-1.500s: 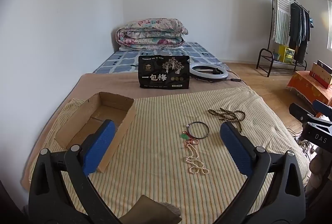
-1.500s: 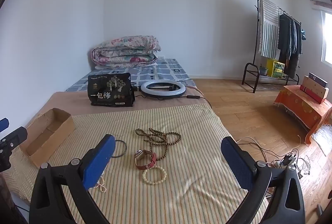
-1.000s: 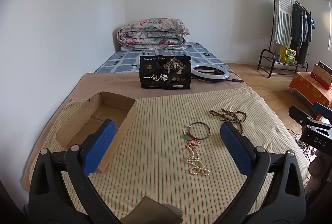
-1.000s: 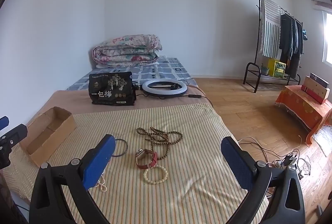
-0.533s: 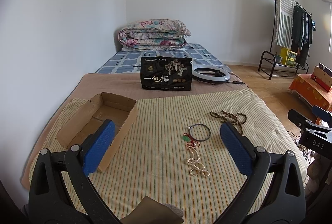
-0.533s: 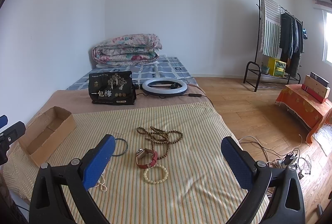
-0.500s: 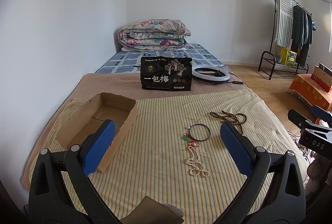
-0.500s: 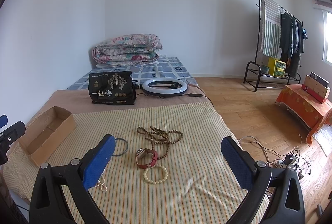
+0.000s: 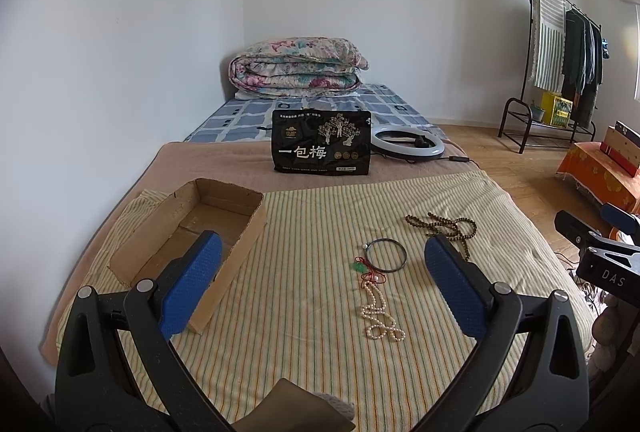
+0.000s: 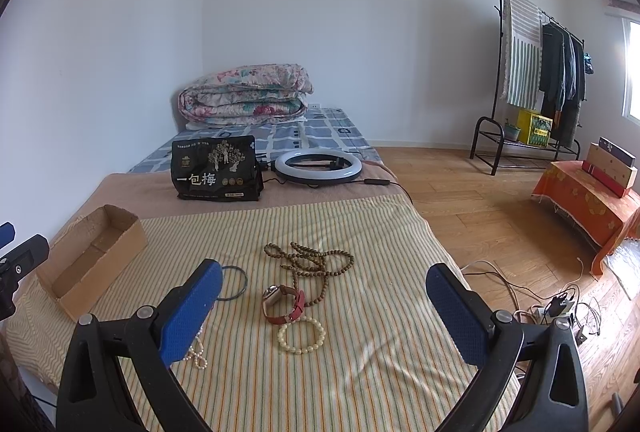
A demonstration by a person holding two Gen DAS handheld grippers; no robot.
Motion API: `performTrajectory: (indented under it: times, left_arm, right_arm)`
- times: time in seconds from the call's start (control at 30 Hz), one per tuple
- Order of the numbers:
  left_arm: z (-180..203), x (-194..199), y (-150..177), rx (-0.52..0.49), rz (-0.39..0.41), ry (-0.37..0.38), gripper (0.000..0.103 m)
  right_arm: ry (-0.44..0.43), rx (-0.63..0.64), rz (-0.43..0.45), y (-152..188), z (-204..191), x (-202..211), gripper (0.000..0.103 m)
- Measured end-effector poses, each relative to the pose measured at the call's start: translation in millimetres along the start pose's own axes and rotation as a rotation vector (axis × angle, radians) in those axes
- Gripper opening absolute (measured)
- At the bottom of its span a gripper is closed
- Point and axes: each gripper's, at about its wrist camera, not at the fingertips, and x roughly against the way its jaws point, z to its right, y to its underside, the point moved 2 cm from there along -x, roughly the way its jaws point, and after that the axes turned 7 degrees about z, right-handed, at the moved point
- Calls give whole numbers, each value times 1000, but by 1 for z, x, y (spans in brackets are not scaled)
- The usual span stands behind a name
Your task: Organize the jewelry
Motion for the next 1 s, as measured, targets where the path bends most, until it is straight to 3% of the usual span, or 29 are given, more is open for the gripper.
performTrajectory:
  times: [1.0]
  left_arm:
    - [-3, -3, -4, 0, 0, 0, 103]
  right_arm:
    - [-3, -4, -2, 2, 1, -1, 103]
